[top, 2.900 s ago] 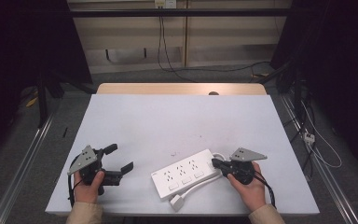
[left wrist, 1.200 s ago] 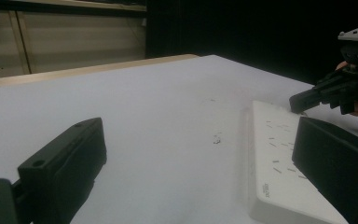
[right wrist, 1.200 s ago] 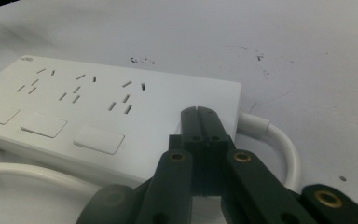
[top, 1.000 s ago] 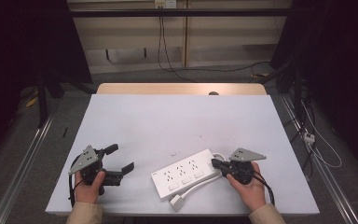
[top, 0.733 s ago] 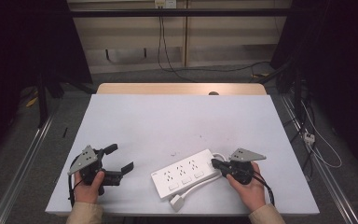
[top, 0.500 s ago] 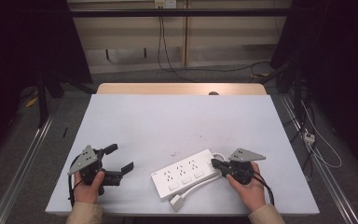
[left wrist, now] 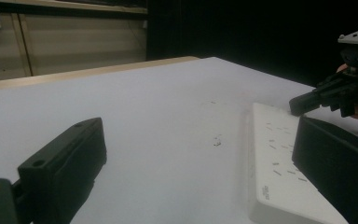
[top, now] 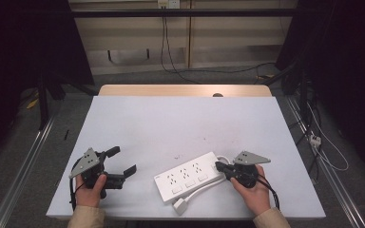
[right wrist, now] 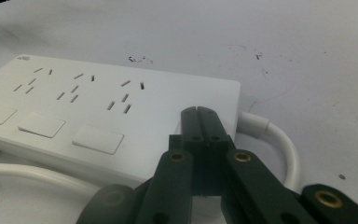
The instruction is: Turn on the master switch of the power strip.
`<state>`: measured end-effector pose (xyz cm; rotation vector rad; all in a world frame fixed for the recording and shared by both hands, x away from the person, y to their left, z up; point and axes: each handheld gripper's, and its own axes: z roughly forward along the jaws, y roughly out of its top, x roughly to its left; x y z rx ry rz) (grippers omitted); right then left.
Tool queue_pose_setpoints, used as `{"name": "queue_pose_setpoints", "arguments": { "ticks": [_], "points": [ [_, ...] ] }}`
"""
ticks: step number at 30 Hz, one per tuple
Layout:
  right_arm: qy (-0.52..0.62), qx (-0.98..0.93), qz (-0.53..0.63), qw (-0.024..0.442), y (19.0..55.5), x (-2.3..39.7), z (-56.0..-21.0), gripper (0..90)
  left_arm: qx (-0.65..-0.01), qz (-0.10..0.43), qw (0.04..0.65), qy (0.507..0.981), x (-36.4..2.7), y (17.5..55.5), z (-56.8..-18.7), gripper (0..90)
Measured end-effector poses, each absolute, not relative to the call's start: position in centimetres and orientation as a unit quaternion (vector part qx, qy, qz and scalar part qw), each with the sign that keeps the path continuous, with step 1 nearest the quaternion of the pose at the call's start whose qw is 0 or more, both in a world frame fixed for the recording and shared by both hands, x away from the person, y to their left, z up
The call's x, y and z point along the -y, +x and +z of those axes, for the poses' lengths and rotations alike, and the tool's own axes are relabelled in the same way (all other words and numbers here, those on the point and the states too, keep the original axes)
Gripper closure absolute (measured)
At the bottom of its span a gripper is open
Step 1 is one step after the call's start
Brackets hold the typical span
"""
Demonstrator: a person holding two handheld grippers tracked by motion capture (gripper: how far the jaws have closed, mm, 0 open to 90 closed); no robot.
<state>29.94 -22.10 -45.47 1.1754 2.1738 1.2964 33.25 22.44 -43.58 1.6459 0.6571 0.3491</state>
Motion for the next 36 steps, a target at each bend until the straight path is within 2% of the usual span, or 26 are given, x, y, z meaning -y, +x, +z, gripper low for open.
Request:
{"name": "queue_pose_setpoints", "arguments": {
  "ticks": [36],
  "points": [
    [0.414,-0.769,0.455,0.175,29.92,22.07,-45.50,90.0,-0.285,0.150,0.619,0.716,-22.41,33.27,-43.61,2.7]
  ]
}}
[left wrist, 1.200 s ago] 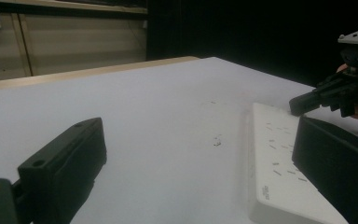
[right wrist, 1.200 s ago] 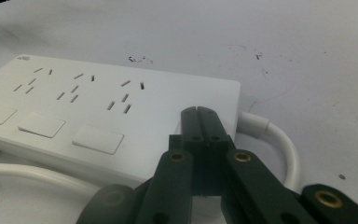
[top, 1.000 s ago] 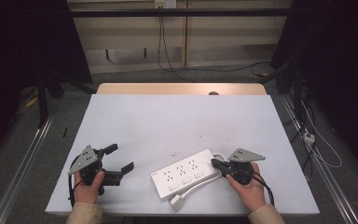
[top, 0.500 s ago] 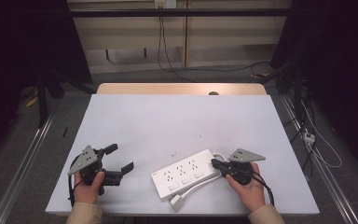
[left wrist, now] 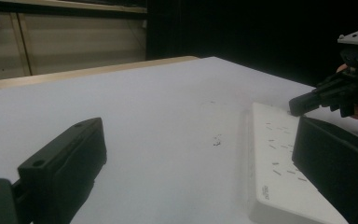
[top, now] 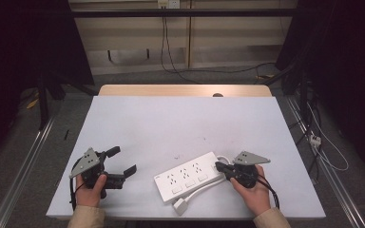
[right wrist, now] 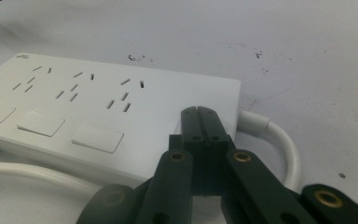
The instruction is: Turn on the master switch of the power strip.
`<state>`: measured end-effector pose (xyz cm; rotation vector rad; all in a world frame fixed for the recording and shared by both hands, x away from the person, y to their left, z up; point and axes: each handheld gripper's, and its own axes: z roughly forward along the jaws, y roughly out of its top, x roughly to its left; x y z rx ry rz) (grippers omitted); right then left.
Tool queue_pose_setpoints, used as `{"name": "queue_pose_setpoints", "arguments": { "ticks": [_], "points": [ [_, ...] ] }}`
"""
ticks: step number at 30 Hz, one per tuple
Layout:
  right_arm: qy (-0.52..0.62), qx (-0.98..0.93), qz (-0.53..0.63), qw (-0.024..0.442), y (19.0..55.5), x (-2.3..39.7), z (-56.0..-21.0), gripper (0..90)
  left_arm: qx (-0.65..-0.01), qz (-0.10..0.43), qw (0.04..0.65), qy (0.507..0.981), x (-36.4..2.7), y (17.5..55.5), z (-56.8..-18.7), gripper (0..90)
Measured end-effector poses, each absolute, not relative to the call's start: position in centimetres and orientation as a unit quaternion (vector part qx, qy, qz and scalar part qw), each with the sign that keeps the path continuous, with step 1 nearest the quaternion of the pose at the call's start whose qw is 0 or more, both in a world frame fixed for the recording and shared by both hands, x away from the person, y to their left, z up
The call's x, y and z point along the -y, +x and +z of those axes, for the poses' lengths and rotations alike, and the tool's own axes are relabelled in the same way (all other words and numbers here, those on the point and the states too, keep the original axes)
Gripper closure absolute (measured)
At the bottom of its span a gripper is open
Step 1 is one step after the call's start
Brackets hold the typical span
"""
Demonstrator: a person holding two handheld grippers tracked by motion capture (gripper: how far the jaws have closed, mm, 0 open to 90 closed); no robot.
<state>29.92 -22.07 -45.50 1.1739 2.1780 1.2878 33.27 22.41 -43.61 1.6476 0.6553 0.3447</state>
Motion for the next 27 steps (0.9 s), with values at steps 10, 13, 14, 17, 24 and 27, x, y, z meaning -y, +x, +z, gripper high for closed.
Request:
{"name": "queue_pose_setpoints", "arguments": {
  "ticks": [10,13,14,17,24,27],
  "points": [
    [0.417,-0.769,0.452,0.173,29.88,22.02,-45.49,90.0,-0.286,0.152,0.621,0.714,-22.36,33.25,-43.53,2.7],
    [0.416,-0.769,0.453,0.174,29.86,22.02,-45.49,90.0,-0.284,0.152,0.619,0.716,-22.36,33.30,-43.55,2.7],
    [0.415,-0.770,0.453,0.175,29.86,22.02,-45.48,90.0,-0.285,0.151,0.619,0.716,-22.34,33.29,-43.55,2.7],
    [0.414,-0.769,0.455,0.175,29.87,22.06,-45.51,90.0,-0.285,0.150,0.620,0.716,-22.35,33.28,-43.54,2.7],
    [0.412,-0.766,0.461,0.177,29.82,22.04,-45.47,90.0,-0.286,0.150,0.622,0.713,-22.41,33.28,-43.51,2.6],
    [0.411,-0.765,0.462,0.178,29.81,21.98,-45.43,90.0,-0.286,0.150,0.621,0.714,-22.41,33.29,-43.53,2.7]
  ]
}}
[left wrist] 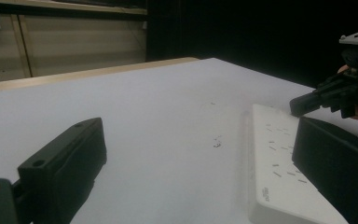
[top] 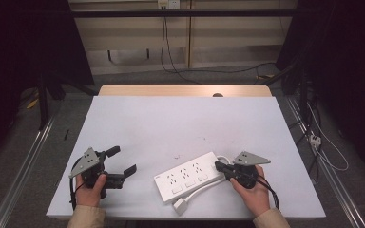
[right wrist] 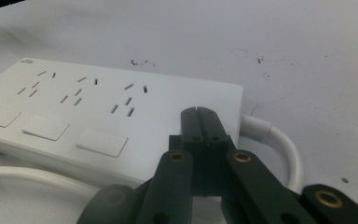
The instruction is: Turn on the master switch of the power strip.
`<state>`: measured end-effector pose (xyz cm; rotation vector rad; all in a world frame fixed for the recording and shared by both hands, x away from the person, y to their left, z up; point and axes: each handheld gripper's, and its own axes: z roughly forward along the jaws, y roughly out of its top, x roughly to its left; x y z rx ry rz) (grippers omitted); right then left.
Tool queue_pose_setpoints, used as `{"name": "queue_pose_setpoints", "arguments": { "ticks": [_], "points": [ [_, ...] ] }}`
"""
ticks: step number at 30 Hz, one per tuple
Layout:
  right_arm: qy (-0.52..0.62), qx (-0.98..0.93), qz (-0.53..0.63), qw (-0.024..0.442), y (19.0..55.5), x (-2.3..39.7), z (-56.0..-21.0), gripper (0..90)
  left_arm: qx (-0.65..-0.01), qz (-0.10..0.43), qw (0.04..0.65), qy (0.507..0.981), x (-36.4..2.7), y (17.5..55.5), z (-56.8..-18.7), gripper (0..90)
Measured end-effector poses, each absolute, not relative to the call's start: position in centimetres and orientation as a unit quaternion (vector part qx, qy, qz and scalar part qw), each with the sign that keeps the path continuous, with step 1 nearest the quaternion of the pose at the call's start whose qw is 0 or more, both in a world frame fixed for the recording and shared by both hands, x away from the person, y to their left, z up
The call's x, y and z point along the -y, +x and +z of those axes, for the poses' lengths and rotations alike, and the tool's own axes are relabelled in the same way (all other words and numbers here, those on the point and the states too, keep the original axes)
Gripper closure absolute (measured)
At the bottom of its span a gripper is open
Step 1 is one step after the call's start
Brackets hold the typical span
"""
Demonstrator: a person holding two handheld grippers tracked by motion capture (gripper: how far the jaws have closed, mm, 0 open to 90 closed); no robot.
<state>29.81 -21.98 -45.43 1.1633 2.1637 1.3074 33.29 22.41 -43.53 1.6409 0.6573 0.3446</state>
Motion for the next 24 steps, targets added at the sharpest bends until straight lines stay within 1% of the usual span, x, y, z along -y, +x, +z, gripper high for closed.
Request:
{"name": "queue_pose_setpoints", "arguments": {
  "ticks": [11,22,24],
  "points": [
    [0.404,-0.766,0.467,0.177,29.81,21.98,-45.37,90.0,-0.287,0.150,0.621,0.714,-22.41,33.29,-43.53,2.7],
    [0.410,-0.756,0.482,0.166,29.77,22.09,-45.14,90.0,-0.287,0.150,0.622,0.713,-22.43,33.30,-43.54,2.7],
    [0.408,-0.757,0.482,0.167,29.76,22.07,-45.12,88.1,-0.288,0.150,0.621,0.713,-22.44,33.30,-43.54,2.7]
  ]
}}
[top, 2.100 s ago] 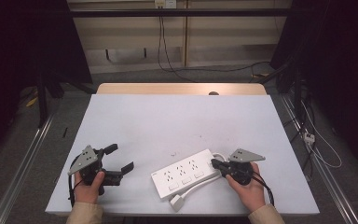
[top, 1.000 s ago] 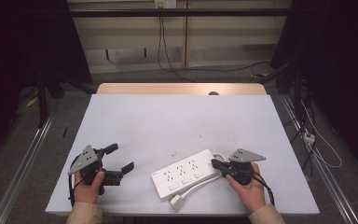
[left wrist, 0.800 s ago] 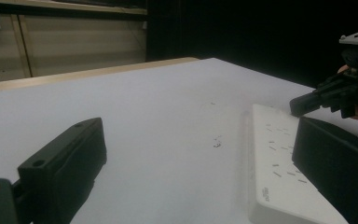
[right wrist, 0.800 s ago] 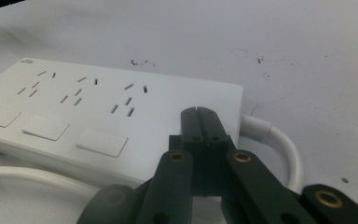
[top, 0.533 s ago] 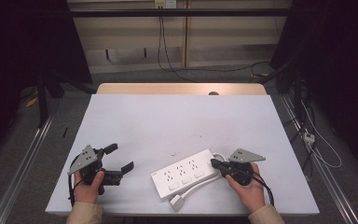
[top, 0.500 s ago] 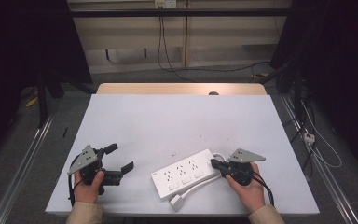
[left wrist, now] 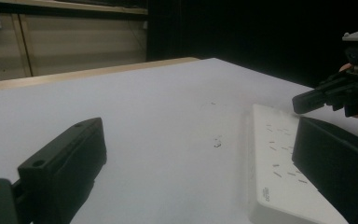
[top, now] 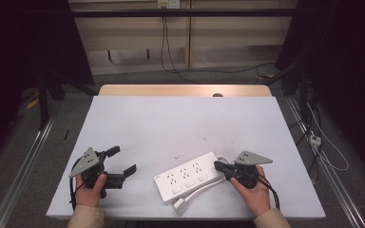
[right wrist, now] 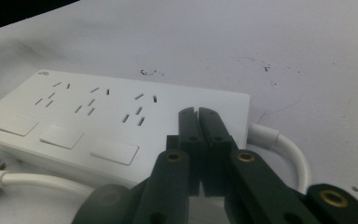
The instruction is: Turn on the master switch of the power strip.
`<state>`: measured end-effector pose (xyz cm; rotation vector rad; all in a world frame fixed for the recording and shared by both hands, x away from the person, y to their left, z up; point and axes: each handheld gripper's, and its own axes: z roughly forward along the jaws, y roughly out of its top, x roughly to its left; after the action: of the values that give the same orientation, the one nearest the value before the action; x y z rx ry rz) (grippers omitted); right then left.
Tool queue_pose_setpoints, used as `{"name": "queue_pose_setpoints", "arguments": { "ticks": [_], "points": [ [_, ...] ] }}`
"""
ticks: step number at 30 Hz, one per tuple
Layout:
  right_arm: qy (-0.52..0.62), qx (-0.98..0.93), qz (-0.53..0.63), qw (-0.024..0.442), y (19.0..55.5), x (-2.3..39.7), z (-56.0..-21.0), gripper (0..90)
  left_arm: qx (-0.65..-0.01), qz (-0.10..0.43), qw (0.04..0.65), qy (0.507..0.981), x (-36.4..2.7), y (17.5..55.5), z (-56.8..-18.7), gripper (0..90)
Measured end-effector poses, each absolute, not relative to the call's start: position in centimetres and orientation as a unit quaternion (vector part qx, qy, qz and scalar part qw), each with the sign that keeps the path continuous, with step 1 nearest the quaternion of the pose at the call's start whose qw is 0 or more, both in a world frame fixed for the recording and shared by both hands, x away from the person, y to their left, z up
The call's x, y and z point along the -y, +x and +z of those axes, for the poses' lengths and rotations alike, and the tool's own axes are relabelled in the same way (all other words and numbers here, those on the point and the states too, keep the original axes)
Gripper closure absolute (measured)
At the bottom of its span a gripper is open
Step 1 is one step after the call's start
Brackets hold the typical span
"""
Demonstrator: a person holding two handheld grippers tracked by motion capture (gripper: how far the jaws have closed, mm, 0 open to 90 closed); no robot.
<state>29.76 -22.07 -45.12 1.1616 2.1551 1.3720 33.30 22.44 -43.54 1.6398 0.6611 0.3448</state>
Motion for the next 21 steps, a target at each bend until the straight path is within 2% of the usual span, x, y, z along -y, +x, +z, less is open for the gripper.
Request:
{"name": "queue_pose_setpoints", "arguments": {
  "ticks": [13,16,21],
  "points": [
    [0.410,-0.752,0.489,0.164,29.73,22.09,-44.76,77.5,-0.288,0.150,0.621,0.714,-22.43,33.30,-43.54,2.6],
    [0.409,-0.752,0.490,0.164,29.76,22.13,-44.68,73.3,-0.287,0.150,0.621,0.714,-22.43,33.30,-43.54,2.6],
    [0.410,-0.751,0.492,0.159,29.81,22.19,-44.64,61.4,-0.287,0.150,0.620,0.714,-22.49,33.29,-43.58,2.6]
  ]
}}
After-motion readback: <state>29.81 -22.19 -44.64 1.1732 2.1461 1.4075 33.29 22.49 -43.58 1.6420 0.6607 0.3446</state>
